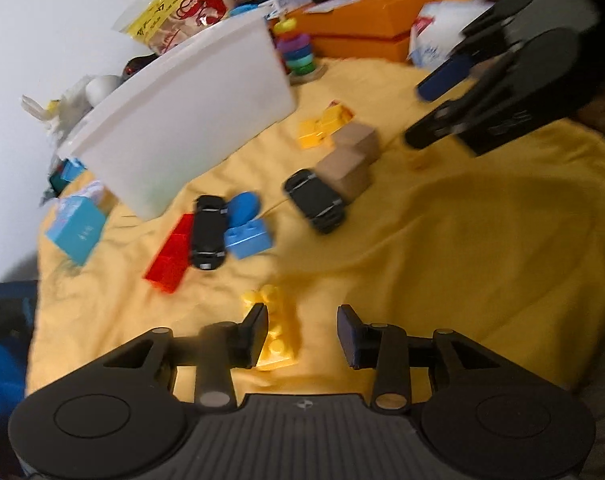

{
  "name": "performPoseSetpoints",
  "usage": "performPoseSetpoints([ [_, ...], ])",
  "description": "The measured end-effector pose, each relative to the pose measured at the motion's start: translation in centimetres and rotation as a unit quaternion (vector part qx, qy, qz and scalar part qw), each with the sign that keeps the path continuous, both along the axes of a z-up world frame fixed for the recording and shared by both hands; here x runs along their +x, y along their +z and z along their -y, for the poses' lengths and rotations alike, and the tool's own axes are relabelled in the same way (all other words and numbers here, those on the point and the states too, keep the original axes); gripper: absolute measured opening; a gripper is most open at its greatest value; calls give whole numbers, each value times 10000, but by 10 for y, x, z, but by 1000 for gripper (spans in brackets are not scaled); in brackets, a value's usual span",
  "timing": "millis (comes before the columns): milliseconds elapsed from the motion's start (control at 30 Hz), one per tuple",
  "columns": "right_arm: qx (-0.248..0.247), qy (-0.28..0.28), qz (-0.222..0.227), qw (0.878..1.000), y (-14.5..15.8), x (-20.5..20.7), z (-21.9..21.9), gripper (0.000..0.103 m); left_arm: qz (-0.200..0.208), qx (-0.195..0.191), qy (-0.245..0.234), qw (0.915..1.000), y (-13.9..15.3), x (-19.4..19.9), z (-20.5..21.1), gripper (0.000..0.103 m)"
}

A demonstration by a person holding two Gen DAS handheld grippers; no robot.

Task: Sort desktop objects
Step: 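Grasp the long yellow brick with the left tool while the right tool grasps the square yellow brick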

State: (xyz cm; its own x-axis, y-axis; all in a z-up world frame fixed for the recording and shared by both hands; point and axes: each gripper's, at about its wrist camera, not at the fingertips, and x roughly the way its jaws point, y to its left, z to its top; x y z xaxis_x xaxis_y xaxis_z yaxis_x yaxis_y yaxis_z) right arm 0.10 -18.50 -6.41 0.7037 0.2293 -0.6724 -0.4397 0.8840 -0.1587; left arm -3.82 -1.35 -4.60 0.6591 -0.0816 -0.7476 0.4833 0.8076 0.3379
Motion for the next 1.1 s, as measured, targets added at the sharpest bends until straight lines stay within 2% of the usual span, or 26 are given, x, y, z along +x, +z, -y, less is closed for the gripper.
performPoseSetpoints([
  [200,225,21,-40,9997,8,25,-2,52,-135,-497,238,9984,6,-2,-6,44],
  [300,551,-4,-226,9982,12,50,-7,50,-76,-894,383,9952,15,-1,-16,44],
  [400,626,-269,-497,9964,6,77,-13,46,-2,-1010,537,9934,20,0,-23,44],
  [467,522,-203,-652,9963,1,88,-17,47,-18,-999,586,9933,20,2,-27,44],
  [567,229,-47,-583,9980,-5,96,-25,46,-108,-1011,668,9926,16,4,-32,44],
  [600,122,-50,-625,9980,-7,99,-26,38,-139,-1038,690,9921,15,5,-34,44],
  [633,72,-70,-664,9977,-10,100,-26,38,-155,-1070,706,9916,14,6,-35,44],
  [733,126,-68,-640,9978,-8,97,-21,37,-229,-1101,768,9907,11,11,-38,44],
  [800,160,-104,-465,9987,-1,92,-17,37,-243,-1134,790,9901,11,12,-38,44],
  [933,629,4,-31,9980,32,64,-7,38,-344,-1315,856,9870,11,18,-41,44],
  [1000,988,65,-120,9950,39,49,-4,38,-380,-1368,876,9860,9,20,-41,46],
  [1100,1544,209,-580,9861,28,27,0,38,-374,-1402,801,9862,8,22,-40,47],
])
